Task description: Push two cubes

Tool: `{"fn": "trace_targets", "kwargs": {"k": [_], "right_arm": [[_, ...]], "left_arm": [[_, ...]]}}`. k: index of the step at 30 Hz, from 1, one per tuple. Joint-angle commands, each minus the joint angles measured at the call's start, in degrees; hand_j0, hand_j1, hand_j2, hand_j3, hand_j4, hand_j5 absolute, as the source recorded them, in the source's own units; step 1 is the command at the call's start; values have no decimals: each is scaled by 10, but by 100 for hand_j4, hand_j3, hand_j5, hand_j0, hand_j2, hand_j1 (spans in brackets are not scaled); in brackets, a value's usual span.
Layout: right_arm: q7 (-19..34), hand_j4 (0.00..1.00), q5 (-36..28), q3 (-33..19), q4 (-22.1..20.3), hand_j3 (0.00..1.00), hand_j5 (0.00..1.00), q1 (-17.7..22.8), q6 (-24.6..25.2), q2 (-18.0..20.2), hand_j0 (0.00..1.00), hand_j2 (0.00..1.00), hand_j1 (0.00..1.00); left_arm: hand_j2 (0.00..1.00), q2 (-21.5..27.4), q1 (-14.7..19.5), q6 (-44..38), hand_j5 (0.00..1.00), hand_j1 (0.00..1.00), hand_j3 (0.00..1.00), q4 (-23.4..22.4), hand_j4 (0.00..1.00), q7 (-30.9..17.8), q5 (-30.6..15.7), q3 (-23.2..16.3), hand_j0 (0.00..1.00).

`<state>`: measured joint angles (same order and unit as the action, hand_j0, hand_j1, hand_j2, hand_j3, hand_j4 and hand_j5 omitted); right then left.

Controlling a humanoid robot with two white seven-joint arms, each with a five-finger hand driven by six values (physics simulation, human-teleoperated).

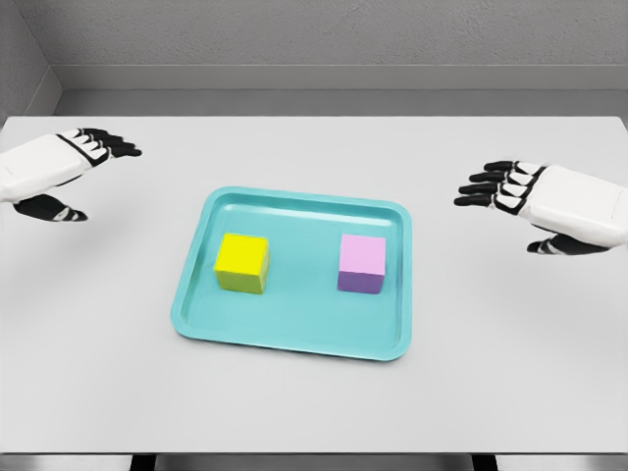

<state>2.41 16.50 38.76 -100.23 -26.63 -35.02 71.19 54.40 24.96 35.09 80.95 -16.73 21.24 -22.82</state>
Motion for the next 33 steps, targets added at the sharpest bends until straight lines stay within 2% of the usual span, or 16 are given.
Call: {"fn": "trace_targets", "kwargs": {"k": [1, 4, 5, 6, 8, 9, 10, 11, 12, 13, 14, 16, 20, 21, 24, 33], "right_arm": [[0, 100, 5, 6, 0, 100, 100, 0, 0, -3, 100, 100, 100], [-2, 100, 1, 6, -1, 100, 100, -7, 0, -3, 100, 100, 100], [-5, 100, 0, 8, -1, 100, 100, -7, 0, -3, 100, 100, 100], [-8, 100, -1, 6, 0, 100, 100, -8, 0, 0, 100, 100, 100], [0, 100, 0, 4, 11, 100, 100, -14, 0, -3, 100, 100, 100], [25, 100, 19, 4, 24, 100, 100, -35, 0, -4, 100, 100, 100], [102, 95, 35, 4, 37, 95, 95, -58, 0, -21, 95, 95, 95], [142, 77, 43, 4, 54, 77, 77, -65, 0, -47, 77, 77, 77], [184, 65, 55, -1, 64, 65, 65, -65, 0, -68, 65, 65, 65], [224, 65, 64, -2, 64, 65, 65, -65, 0, -86, 65, 65, 65], [240, 65, 79, -11, 64, 65, 65, -63, 0, -94, 65, 65, 65], [255, 61, 89, -41, 66, 61, 61, -62, 0, -95, 61, 61, 61], [265, 59, 90, -46, 64, 59, 59, -55, 0, -99, 59, 59, 59], [265, 56, 91, -45, 64, 56, 56, -53, 0, -101, 56, 56, 56], [264, 56, 91, -40, 57, 56, 56, -46, 0, -125, 56, 56, 56], [265, 57, 93, -39, 49, 57, 57, -29, 0, -161, 57, 57, 57]], "left_arm": [[100, 12, 0, -1, 100, 100, 100, 5, 100, -7, -2, -1, 100], [100, 14, 1, -1, 100, 100, 100, 6, 100, -28, 5, -14, 100], [100, 16, 1, -1, 100, 100, 100, 8, 100, -30, 21, -15, 100], [96, 20, 1, -1, 96, 96, 96, 14, 96, -30, 37, -20, 96], [80, 23, 2, -1, 80, 80, 80, 14, 80, -30, 64, -22, 80], [79, 22, 3, -1, 79, 79, 79, 14, 79, -30, 74, -22, 79], [78, 18, 3, -1, 78, 78, 78, 14, 78, -31, 82, -22, 78], [77, 16, 4, -1, 77, 77, 77, 14, 77, -32, 87, -23, 77], [77, 15, 4, -1, 77, 77, 77, 14, 77, -37, 94, -28, 77], [76, 14, 6, -1, 76, 76, 76, 15, 76, -42, 95, -35, 76], [71, 13, 7, -1, 71, 71, 71, 18, 71, -51, 100, -36, 71], [71, -6, 7, -1, 71, 71, 71, 21, 71, -71, 107, -38, 71], [71, -18, 7, -1, 71, 71, 71, 22, 71, -87, 108, -48, 71], [71, -18, 7, -1, 71, 71, 71, 30, 71, -87, 108, -48, 71], [72, -18, 10, -1, 72, 72, 72, 54, 72, -88, 107, -55, 72], [72, -25, 27, -1, 72, 72, 72, 104, 72, -91, 108, -70, 72]]}}
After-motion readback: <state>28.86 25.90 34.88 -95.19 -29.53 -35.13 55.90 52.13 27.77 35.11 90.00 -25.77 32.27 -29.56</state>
